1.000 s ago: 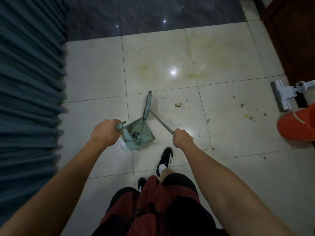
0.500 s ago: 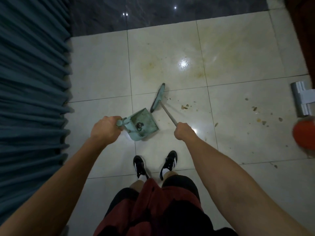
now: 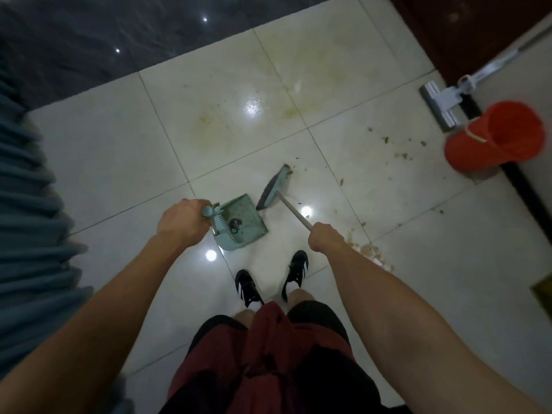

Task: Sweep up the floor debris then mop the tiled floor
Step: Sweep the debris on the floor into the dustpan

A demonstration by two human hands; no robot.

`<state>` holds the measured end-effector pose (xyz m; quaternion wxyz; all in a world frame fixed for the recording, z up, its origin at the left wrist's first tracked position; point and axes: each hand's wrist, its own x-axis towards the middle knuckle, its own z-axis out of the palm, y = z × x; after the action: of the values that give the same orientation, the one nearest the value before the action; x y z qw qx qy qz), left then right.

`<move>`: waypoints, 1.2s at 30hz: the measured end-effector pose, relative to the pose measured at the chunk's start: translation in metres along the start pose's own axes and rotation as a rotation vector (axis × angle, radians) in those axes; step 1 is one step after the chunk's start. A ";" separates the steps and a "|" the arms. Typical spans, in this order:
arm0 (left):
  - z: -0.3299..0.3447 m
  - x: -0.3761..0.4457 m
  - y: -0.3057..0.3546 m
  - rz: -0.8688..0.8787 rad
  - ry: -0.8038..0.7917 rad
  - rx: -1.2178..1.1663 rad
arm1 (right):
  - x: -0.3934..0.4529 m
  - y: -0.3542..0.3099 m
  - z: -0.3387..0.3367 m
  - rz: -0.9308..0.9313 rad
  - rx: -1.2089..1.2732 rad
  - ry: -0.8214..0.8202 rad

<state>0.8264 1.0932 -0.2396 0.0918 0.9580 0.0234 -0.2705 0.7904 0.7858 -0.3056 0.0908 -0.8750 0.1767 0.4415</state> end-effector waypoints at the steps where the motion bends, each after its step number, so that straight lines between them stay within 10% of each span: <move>1: 0.002 -0.001 0.001 0.022 -0.004 0.008 | -0.006 0.006 0.008 0.016 0.009 -0.005; 36: 0.131 -0.128 0.238 0.412 -0.019 0.224 | -0.128 0.330 0.156 0.335 0.307 0.129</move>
<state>0.6725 0.8358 -0.2438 0.0383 0.9442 -0.2037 -0.2559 0.4765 0.5603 -0.2959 0.1369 -0.8356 0.3902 0.3615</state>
